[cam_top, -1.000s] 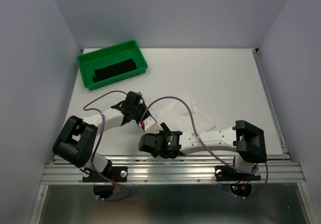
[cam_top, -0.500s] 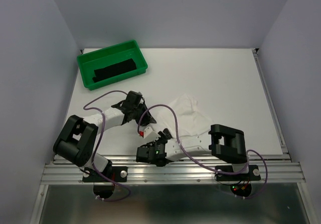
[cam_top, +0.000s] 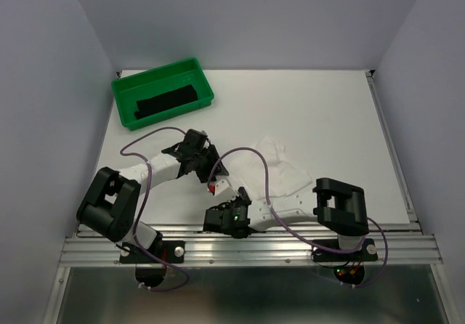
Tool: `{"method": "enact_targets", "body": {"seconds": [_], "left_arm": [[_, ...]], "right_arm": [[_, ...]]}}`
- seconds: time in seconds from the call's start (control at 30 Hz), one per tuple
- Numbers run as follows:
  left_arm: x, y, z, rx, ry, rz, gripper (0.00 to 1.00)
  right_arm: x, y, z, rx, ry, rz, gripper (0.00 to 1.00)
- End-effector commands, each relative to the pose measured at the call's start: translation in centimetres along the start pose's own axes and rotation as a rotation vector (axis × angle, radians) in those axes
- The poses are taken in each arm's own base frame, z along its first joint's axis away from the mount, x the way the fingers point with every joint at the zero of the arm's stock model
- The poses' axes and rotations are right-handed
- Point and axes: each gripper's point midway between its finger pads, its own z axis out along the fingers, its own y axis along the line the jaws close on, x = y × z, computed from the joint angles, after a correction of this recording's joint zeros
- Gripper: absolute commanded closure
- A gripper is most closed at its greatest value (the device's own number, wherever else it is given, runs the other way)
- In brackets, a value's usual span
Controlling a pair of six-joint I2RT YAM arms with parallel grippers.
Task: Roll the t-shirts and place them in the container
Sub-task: Roll the T-shirt to the center of the board.
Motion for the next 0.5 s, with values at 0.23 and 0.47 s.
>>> {"method": "enact_targets", "body": {"seconds": [0.23, 0.47], "left_arm": [[-3.7, -3.5, -4.7, 0.031, -0.141, 0.099, 0.29], [-5.4, -5.0, -7.9, 0.055, -0.217, 0.118, 0.29]], "right_arm": [[-4.1, 1.7, -3.0, -0.489, -0.018, 0.381, 0.99], [-4.6, 0.4, -3.2, -0.648, 0.021, 0.567, 0.99]]}}
